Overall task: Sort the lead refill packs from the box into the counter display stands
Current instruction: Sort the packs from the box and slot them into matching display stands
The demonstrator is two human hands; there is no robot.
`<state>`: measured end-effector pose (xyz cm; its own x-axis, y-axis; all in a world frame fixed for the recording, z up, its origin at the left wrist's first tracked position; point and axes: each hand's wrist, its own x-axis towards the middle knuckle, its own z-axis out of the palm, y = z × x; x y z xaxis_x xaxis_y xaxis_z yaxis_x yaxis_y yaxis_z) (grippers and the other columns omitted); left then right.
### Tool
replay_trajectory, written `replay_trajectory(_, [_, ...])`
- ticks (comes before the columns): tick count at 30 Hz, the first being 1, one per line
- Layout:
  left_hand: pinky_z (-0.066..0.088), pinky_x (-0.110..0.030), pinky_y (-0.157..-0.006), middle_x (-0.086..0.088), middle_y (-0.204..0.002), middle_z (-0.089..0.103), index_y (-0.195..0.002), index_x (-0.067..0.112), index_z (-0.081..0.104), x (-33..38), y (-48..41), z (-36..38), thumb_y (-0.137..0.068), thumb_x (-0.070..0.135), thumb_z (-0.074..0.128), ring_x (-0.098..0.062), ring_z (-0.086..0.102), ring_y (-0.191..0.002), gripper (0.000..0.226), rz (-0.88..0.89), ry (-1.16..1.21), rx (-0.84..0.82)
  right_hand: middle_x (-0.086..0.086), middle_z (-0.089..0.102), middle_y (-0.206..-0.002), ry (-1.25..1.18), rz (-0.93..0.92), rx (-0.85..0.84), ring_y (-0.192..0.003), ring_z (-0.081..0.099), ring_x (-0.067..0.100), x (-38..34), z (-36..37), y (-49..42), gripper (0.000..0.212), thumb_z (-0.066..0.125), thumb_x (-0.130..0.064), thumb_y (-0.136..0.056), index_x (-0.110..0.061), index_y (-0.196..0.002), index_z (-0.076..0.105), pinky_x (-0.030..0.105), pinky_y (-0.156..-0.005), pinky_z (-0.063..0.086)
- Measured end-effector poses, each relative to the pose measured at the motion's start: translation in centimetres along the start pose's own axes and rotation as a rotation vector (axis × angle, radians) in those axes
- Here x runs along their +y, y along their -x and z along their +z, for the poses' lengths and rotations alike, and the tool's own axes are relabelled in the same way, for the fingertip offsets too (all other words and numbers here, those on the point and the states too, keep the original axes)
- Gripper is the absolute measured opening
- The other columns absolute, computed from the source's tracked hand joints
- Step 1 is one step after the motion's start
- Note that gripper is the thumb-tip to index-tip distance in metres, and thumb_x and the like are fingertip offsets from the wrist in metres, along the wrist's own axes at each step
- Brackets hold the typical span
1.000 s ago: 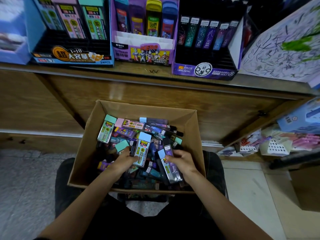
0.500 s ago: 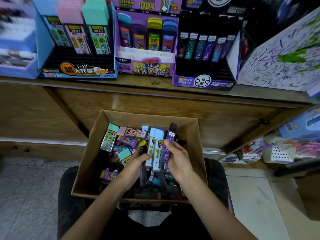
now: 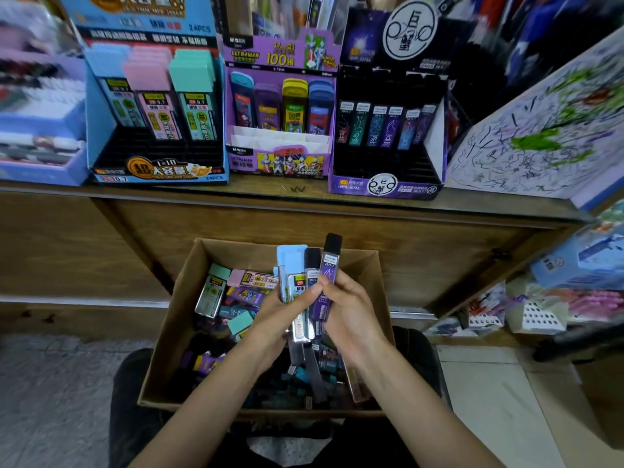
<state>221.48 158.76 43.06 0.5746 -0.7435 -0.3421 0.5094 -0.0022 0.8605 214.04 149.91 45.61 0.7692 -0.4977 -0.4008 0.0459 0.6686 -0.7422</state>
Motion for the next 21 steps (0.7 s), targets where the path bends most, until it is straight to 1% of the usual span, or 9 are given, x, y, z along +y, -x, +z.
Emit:
replay_trajectory(2, [0.055,-0.025,-0.073,-0.003,-0.103,0.073,-0.098,0.027,0.073,0.8,0.0,0.5,-0.063,0.036,0.076,-0.018,0.069,-0.096,0.036,0.014,-0.008,-0.006,0.019,0.066,-0.112,-0.009,-0.046,-0.012,-0.103,0.065,0.029,-0.7,0.4,0.2,0.025,0.044,-0.001,-0.095,-0.004,-0.116,0.058,0.035,-0.081,0.054])
replay_trajectory(4, [0.055,-0.022,-0.069,-0.002,-0.1,0.074,-0.091,0.03,0.074,1.7,0.0,0.9,-0.065,0.034,0.075,-0.016,0.07,-0.093,0.027,0.035,-0.023,-0.024,0.019,0.068,-0.103,-0.05,-0.072,-0.014,-0.093,0.068,0.026,-1.6,0.6,0.4,0.018,0.047,0.002,-0.092,-0.004,-0.103,0.059,0.032,-0.075,0.055])
replay_trajectory(7, [0.055,-0.022,-0.068,-0.002,-0.098,0.074,-0.09,0.029,0.074,2.9,0.1,1.2,-0.065,0.032,0.075,-0.016,0.07,-0.09,0.025,0.056,-0.042,-0.04,0.015,0.07,-0.089,-0.066,-0.079,-0.041,-0.082,0.069,0.023,-3.1,0.7,0.7,0.01,0.05,0.001,-0.09,-0.003,-0.087,0.059,0.033,-0.072,0.055])
replay_trajectory(11, [0.055,-0.023,-0.068,-0.007,-0.098,0.074,-0.092,0.023,0.073,4.4,0.2,2.0,-0.066,0.031,0.076,-0.019,0.071,-0.089,0.027,0.11,-0.093,-0.072,0.009,0.072,-0.087,0.144,-0.16,-0.058,-0.081,0.069,0.018,-5.4,0.7,1.5,0.017,0.052,-0.009,-0.092,-0.009,-0.082,0.064,0.029,-0.069,0.055])
replay_trajectory(13, [0.056,-0.024,-0.067,-0.007,-0.097,0.074,-0.093,0.021,0.072,5.4,0.0,2.4,-0.068,0.03,0.075,-0.02,0.071,-0.088,0.026,0.132,-0.114,-0.074,0.006,0.072,-0.09,0.342,-0.235,-0.036,-0.081,0.069,0.015,-6.9,0.7,1.9,0.014,0.055,-0.012,-0.091,-0.012,-0.086,0.068,0.024,-0.068,0.053])
replay_trajectory(15, [0.056,-0.025,-0.068,-0.007,-0.098,0.074,-0.1,0.019,0.069,6.6,-0.3,2.8,-0.067,0.033,0.075,-0.021,0.071,-0.089,0.036,0.157,-0.15,-0.079,0.006,0.072,-0.092,0.462,-0.3,-0.032,-0.079,0.068,0.016,-8.9,0.7,2.1,0.014,0.056,-0.011,-0.091,-0.013,-0.092,0.07,0.023,-0.067,0.051])
replay_trajectory(17, [0.055,-0.022,-0.067,-0.003,-0.097,0.074,-0.108,0.016,0.064,8.0,-0.6,3.3,-0.062,0.038,0.076,-0.016,0.071,-0.089,0.052,0.182,-0.204,-0.072,0.01,0.071,-0.095,0.524,-0.361,-0.013,-0.084,0.063,0.021,-11.4,0.6,1.7,0.013,0.057,-0.011,-0.09,-0.009,-0.097,0.068,0.032,-0.077,0.049])
replay_trajectory(19, [0.053,-0.017,-0.062,0.003,-0.09,0.075,-0.107,0.015,0.063,9.5,-1.0,3.8,-0.057,0.041,0.077,-0.011,0.071,-0.083,0.058,0.209,-0.227,-0.052,0.009,0.07,-0.097,0.58,-0.44,0.033,-0.087,0.063,0.023,-14.5,0.4,1.0,0.016,0.058,-0.01,-0.09,-0.006,-0.104,0.064,0.038,-0.083,0.048])
replay_trajectory(21, [0.052,-0.016,-0.06,0.006,-0.088,0.075,-0.104,0.018,0.063,10.8,-1.4,4.3,-0.052,0.044,0.078,-0.01,0.071,-0.081,0.06,0.237,-0.24,-0.047,0.008,0.068,-0.1,0.617,-0.531,0.087,-0.09,0.065,0.022,-17.8,0.2,0.0,0.021,0.059,-0.01,-0.089,-0.006,-0.11,0.059,0.031,-0.079,0.053])
